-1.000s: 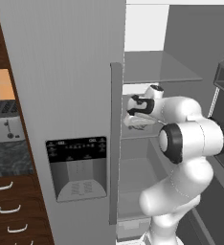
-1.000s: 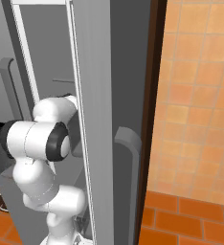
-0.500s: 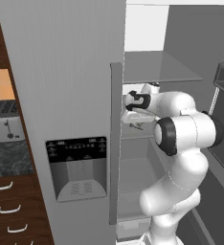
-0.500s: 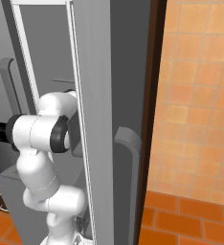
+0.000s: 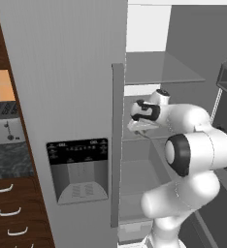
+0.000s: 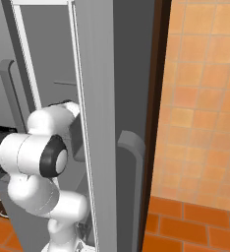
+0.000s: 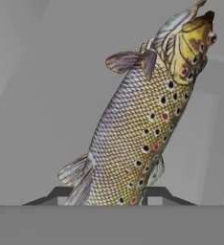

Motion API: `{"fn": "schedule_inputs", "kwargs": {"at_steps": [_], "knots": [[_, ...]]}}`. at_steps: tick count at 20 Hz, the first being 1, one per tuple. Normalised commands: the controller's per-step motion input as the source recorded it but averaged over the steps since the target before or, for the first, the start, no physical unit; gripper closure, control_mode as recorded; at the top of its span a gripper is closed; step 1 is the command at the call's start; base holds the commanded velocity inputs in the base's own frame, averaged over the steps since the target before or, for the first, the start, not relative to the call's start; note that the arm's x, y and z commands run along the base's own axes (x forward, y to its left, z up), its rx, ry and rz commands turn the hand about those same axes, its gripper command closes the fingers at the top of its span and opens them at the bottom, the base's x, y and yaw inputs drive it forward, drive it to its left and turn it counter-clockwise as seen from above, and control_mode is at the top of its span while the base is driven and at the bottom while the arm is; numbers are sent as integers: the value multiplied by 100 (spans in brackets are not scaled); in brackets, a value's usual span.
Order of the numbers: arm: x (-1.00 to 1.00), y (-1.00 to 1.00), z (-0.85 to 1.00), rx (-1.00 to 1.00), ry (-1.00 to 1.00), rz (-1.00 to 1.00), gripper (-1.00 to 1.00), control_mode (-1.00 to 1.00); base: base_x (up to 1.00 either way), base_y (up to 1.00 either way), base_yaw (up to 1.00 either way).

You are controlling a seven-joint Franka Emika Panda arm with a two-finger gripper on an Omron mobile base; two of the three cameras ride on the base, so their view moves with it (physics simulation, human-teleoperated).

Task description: Place one tomato and one fish in each tupperware on the nearby counter, to pack two identical lunches.

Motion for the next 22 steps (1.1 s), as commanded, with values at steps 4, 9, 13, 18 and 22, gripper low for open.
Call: {"fn": "schedule_inputs", "kwargs": {"at_steps": [4,9,13,18,22], "knots": [[-94,0,49,0,-1,0,100,-100,0,0,0],[-96,5,98,-9,-1,0,100,-100,0,0,0],[-96,0,100,-6,0,0,100,-100,0,0,0],[-94,0,79,-3,0,0,100,-100,0,0,0],[-95,-2,56,-3,-3,0,100,-100,0,0,0]]}}
